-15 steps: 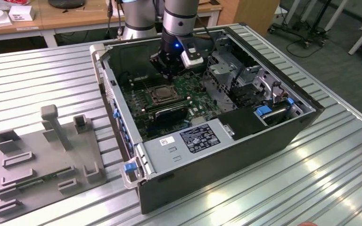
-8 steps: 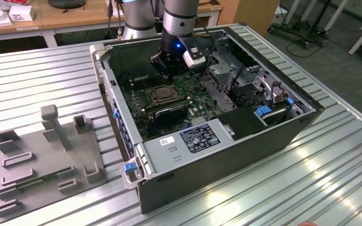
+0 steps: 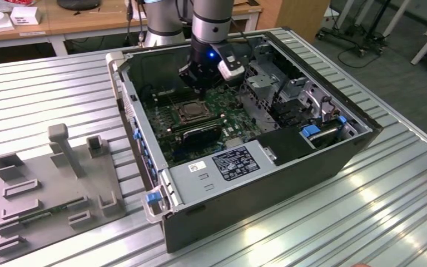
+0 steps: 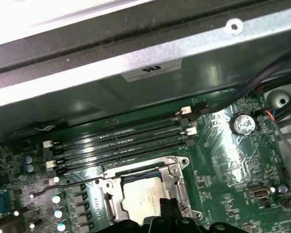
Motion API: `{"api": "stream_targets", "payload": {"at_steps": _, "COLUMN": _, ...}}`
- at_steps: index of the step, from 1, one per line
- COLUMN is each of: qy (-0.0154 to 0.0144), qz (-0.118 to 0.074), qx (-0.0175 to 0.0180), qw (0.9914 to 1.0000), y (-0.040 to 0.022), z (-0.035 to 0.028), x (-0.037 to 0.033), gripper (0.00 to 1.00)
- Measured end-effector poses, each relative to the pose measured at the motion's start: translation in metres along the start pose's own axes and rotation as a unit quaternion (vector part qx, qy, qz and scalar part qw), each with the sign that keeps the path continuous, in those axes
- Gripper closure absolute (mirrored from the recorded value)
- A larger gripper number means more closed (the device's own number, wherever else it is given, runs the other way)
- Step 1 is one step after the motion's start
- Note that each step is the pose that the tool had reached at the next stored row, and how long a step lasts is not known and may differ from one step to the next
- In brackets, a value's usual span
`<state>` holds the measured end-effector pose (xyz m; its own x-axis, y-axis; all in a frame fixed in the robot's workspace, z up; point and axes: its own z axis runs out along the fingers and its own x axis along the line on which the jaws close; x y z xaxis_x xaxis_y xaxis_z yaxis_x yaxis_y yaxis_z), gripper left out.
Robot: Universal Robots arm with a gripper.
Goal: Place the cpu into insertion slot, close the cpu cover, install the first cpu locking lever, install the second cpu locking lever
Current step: 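Close the cpu cover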
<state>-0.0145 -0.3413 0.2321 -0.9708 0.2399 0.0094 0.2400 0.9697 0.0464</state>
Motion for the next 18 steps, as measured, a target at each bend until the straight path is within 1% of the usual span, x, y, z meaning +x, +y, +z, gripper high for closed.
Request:
{"api": "stream_targets", "payload": {"at_steps": 1, "qy": -0.0022, "qz": -0.004, "qx": -0.0006, "qw": 0.99999, "y": -0.0001, "z": 0.0004, "x": 0.0000, "gripper": 0.89}}
{"api": "stream_targets", "payload": {"at_steps": 2, "qy": -0.0029, "qz": -0.008, "qx": -0.0009, "qw": 0.99996, "y": -0.0001, "z": 0.0007, "x": 0.0000, "gripper": 0.89}}
{"api": "stream_targets", "payload": {"at_steps": 5, "qy": -0.0022, "qz": -0.025, "qx": -0.0009, "qw": 0.99968, "y": -0.0001, "z": 0.0016, "x": 0.0000, "gripper": 0.89}}
{"api": "stream_targets", "payload": {"at_steps": 8, "qy": -0.0023, "qz": -0.047, "qx": -0.0009, "qw": 0.99889, "y": -0.0002, "z": 0.0028, "x": 0.0000, "gripper": 0.89}}
{"api": "stream_targets", "payload": {"at_steps": 9, "qy": -0.0031, "qz": -0.053, "qx": -0.0011, "qw": 0.99858, "y": -0.0002, "z": 0.0032, "x": 0.0000, "gripper": 0.89}}
{"api": "stream_targets", "payload": {"at_steps": 11, "qy": -0.0062, "qz": -0.064, "qx": -0.0017, "qw": 0.99796, "y": -0.0003, "z": 0.0039, "x": 0.0000, "gripper": 0.89}}
{"api": "stream_targets", "payload": {"at_steps": 13, "qy": -0.0101, "qz": -0.075, "qx": -0.0025, "qw": 0.99713, "y": -0.0003, "z": 0.0048, "x": 0.0000, "gripper": 0.89}}
{"api": "stream_targets", "payload": {"at_steps": 14, "qy": -0.0115, "qz": -0.079, "qx": -0.0028, "qw": 0.99678, "y": -0.0003, "z": 0.0050, "x": 0.0000, "gripper": 0.89}}
{"api": "stream_targets", "payload": {"at_steps": 16, "qy": -0.0123, "qz": -0.083, "qx": -0.0028, "qw": 0.99648, "y": -0.0003, "z": 0.0051, "x": 0.0002, "gripper": 0.89}}
{"api": "stream_targets", "payload": {"at_steps": 18, "qy": -0.0124, "qz": -0.083, "qx": -0.0027, "qw": 0.99648, "y": -0.0004, "z": 0.0051, "x": 0.0002, "gripper": 0.89}}
